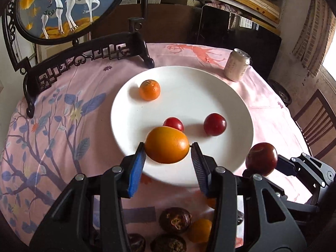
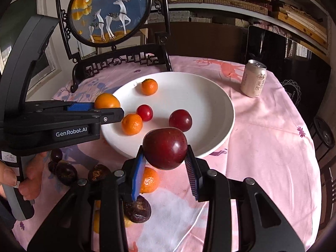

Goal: Organize fruits
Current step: 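Lower both fruits onto the white plate and open both tools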

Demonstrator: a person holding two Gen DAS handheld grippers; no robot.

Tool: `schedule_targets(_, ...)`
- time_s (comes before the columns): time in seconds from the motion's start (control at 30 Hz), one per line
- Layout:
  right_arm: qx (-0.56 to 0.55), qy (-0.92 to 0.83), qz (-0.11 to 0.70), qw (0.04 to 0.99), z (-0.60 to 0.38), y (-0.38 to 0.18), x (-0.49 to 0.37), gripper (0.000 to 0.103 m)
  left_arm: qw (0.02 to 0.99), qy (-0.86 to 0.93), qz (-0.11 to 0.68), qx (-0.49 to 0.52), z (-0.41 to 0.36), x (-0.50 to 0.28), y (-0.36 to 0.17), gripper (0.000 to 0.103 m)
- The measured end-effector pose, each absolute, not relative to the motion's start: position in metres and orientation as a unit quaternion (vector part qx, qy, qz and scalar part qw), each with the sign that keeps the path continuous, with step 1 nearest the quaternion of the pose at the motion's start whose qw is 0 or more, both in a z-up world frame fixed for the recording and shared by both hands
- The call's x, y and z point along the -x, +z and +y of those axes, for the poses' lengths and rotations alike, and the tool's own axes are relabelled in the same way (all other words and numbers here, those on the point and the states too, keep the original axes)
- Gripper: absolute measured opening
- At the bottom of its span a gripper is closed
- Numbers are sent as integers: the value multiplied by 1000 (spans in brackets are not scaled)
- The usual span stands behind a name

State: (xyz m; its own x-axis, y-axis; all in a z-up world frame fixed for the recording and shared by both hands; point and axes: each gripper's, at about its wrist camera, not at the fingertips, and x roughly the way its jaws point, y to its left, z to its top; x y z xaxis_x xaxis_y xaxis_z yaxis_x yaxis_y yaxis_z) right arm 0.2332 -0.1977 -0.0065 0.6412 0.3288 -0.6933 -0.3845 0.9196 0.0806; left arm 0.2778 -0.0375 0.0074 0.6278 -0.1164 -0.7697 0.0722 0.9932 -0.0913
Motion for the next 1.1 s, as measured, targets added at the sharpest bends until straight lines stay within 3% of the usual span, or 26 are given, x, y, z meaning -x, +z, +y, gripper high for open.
schedule_targets(0.43,35,182,400,897,-181,-30,-256,38,897,-16,437,62,-25,-304,-16,46)
schedule_targets(0.57,27,177,403,898,-179,-32,-261,43,897,-14,437,66,-24,-306,-15,47)
schedule_targets(0.63,21,172,401,899,-182,-30,-258,44,898,-9,433,79,-20,-304,-11,65)
schedule_targets(0.67,15,172,400,900,-184,-27,-255,45,901,-6,426,82,-17,-299,-7,67)
schedule_targets(1.1,16,193,378,905,-209,-4,-163,46,911,-33,407,65,-1,-200,20,72)
